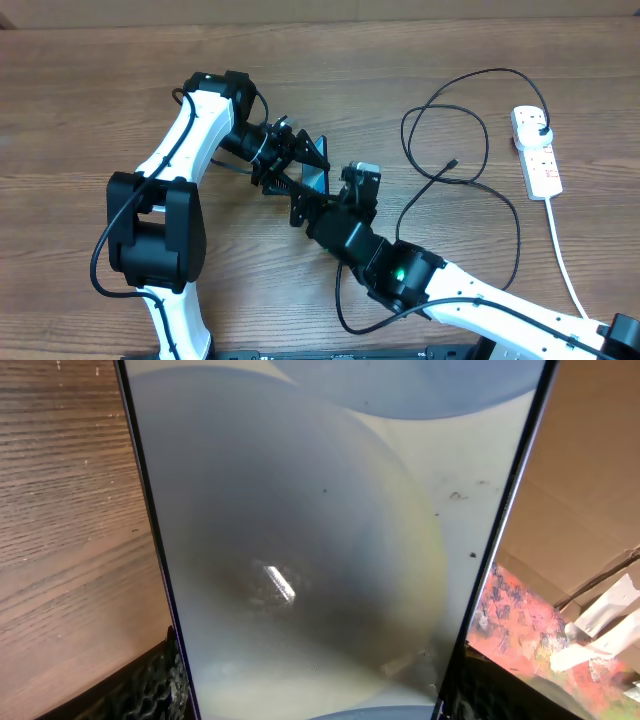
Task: Plug charger to phone and switch on socket
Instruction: 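Move the right gripper to the phone's bottom edge and grasp it, then open the left gripper and carry the phone right with the right gripper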
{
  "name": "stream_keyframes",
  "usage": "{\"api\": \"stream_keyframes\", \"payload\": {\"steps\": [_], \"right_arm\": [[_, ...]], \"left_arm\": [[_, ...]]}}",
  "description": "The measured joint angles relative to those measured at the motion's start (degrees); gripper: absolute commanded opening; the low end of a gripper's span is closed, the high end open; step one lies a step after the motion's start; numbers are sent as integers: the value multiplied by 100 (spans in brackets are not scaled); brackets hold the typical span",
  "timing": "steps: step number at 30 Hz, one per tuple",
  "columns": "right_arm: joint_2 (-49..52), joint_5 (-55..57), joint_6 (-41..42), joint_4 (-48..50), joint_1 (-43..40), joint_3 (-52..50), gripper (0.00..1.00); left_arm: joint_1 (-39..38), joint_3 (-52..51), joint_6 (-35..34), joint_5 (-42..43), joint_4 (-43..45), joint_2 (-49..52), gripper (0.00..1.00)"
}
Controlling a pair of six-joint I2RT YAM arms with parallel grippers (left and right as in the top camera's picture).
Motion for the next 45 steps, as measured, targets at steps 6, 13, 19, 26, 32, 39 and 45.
{"api": "stream_keyframes", "payload": {"steps": [6, 13, 19, 26, 32, 39, 45], "right_arm": [[269, -264, 4, 101, -22, 0, 86], [645, -225, 7, 691, -22, 0, 76], [857, -107, 9, 852, -22, 0, 63], [892, 98, 35, 859, -22, 2, 40], [894, 166, 31, 846, -24, 2, 22], [914, 264, 85, 765, -50, -7, 4], [914, 289, 151, 769, -74, -7, 4]], "left_arm": [[0, 0, 0, 0, 0, 0, 62], [0, 0, 0, 0, 0, 0, 62], [2, 0, 0, 0, 0, 0, 62], [2, 0, 0, 0, 0, 0, 63], [2, 0, 0, 2, 0, 0, 63], [59, 2, -2, 55, -7, 0, 63], [76, 11, 2, 109, 15, 0, 86]]}}
